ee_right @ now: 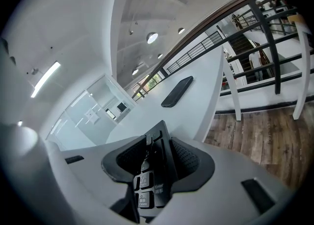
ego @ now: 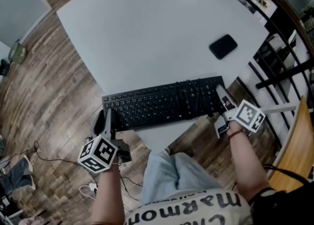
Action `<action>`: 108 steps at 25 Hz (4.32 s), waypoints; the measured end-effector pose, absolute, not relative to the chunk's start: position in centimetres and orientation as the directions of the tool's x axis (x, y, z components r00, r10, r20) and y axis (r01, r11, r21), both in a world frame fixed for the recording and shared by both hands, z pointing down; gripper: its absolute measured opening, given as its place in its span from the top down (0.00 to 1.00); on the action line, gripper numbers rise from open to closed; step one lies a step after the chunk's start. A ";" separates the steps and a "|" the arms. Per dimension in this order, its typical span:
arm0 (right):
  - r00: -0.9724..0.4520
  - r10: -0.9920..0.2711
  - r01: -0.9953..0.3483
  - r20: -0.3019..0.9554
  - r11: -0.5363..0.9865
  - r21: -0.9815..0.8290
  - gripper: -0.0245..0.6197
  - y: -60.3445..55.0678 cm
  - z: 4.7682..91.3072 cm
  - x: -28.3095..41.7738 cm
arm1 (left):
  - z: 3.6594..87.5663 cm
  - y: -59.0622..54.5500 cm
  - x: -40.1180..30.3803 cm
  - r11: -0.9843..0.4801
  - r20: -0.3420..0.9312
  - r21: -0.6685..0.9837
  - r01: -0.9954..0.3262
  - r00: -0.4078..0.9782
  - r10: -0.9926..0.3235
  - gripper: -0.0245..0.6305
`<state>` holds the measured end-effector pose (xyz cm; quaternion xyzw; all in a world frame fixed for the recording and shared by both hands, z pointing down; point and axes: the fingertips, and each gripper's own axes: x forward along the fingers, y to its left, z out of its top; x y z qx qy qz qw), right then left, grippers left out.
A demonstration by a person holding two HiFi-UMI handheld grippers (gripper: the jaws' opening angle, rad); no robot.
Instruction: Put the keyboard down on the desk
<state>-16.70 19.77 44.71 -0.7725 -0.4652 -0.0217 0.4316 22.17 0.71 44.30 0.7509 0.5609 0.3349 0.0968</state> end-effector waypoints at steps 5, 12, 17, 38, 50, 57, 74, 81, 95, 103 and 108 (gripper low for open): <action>0.579 0.700 0.738 0.418 -0.232 -0.633 0.71 19.9 44.6 -16.4 | 44.4 0.7 22.2 -0.362 0.400 0.501 0.786 0.160 0.902 0.75; 0.564 0.699 0.767 0.440 -0.246 -0.593 0.70 19.9 44.3 -16.2 | 44.2 0.5 22.4 -0.365 0.396 0.507 0.781 0.165 0.903 0.75; 0.550 0.710 0.791 0.440 -0.272 -0.549 0.70 20.0 44.2 -16.3 | 44.4 0.6 22.3 -0.356 0.391 0.506 0.786 0.159 0.907 0.75; 0.490 0.750 0.872 0.444 -0.428 -0.239 0.68 19.9 43.2 -16.1 | 44.2 0.6 22.3 -0.349 0.430 0.486 0.801 0.129 0.894 0.75; 0.472 0.745 0.871 0.472 -0.477 -0.118 0.68 20.0 43.1 -15.8 | 44.3 0.7 22.4 -0.353 0.452 0.462 0.814 0.126 0.883 0.75; 0.459 0.754 0.870 0.470 -0.488 -0.068 0.69 19.9 42.7 -15.7 | 43.9 0.8 22.0 -0.353 0.502 0.294 0.888 0.170 0.848 0.75; 0.462 0.756 0.856 0.463 -0.516 -0.011 0.69 19.8 42.7 -15.6 | 43.7 0.8 21.6 -0.341 0.527 0.175 0.924 0.204 0.825 0.75; 0.459 0.764 0.828 0.454 -0.553 0.093 0.69 19.7 41.9 -14.8 | 43.4 1.0 21.7 -0.315 0.539 0.119 0.942 0.205 0.817 0.75; 0.456 0.768 0.805 0.450 -0.572 0.161 0.75 19.6 42.1 -14.6 | 43.3 1.5 21.0 -0.234 0.535 -0.007 0.972 0.201 0.820 0.81; 0.469 0.760 0.747 0.449 -0.613 0.258 0.84 19.0 41.9 -13.4 | 43.4 1.6 20.9 -0.192 0.536 -0.099 0.976 0.215 0.816 0.81; 0.470 0.755 0.742 0.458 -0.619 0.258 0.85 18.9 41.9 -13.4 | 43.4 2.1 18.9 -0.049 0.539 -0.296 0.954 0.209 0.816 0.95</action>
